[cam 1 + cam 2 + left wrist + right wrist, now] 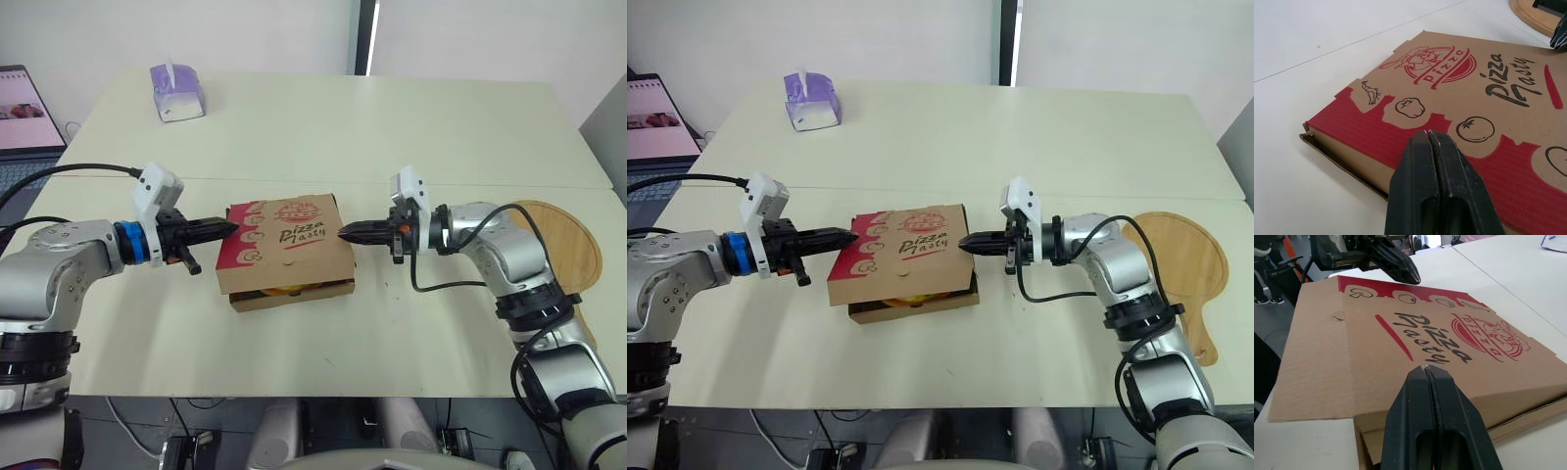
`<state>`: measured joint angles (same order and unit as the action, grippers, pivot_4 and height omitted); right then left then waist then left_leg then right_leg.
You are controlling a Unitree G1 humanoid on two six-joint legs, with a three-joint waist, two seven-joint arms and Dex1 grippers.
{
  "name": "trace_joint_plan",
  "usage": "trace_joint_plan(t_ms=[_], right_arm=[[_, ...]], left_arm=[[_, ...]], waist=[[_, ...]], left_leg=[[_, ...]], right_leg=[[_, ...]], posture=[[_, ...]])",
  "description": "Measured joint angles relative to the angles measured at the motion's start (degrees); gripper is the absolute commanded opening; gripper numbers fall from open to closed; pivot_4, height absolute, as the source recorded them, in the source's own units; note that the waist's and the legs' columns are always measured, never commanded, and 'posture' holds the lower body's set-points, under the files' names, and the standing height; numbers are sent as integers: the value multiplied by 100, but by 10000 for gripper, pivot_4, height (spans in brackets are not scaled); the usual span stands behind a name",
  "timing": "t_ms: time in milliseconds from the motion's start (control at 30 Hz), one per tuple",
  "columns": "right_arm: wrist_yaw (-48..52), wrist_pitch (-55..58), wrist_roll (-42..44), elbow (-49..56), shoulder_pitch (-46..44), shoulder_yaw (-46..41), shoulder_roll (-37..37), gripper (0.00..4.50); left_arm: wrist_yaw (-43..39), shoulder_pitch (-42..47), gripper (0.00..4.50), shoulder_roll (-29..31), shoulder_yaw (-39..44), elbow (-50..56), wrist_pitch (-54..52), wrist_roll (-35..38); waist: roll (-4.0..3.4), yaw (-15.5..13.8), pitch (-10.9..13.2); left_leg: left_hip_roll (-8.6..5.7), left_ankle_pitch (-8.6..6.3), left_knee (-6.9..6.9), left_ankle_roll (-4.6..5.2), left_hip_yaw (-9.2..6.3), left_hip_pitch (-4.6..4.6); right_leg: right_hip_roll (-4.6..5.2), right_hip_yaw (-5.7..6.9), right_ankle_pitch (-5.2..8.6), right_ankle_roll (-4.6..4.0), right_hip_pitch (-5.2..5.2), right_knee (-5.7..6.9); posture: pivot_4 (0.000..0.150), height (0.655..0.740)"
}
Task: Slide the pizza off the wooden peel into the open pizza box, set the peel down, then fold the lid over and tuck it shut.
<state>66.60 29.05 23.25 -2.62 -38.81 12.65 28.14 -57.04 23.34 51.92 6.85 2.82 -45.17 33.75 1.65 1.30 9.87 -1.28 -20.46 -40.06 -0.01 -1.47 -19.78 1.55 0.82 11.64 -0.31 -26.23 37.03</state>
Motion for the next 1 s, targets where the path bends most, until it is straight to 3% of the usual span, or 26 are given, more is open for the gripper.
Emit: trace_joint_plan(t_ms=[133, 533, 1000], right_arm=[[94, -16, 3, 313, 13, -8, 132, 5452], [338, -877, -433, 853, 235, 263, 354, 44748], [146, -1906, -1318, 649, 358, 669, 217, 44748]], left_arm=[[-91, 1, 0, -50, -177, -107, 188, -162], [-243, 119, 0, -158, -256, -118, 212, -250], [-329, 130, 0, -172, -317, -118, 314, -375]], waist=[[0, 3, 0], [0, 4, 0], [1, 4, 0]], left_leg=[[1, 0, 0, 0, -1, 0], [1, 0, 0, 0, -1, 0], [0, 0, -3, 0, 0, 0]], right_leg=[[0, 2, 0, 0, 0, 1], [-1, 2, 0, 0, 0, 2], [-1, 2, 0, 0, 1, 3]], posture=[[1500, 7400], [1500, 7400], [1500, 7400]])
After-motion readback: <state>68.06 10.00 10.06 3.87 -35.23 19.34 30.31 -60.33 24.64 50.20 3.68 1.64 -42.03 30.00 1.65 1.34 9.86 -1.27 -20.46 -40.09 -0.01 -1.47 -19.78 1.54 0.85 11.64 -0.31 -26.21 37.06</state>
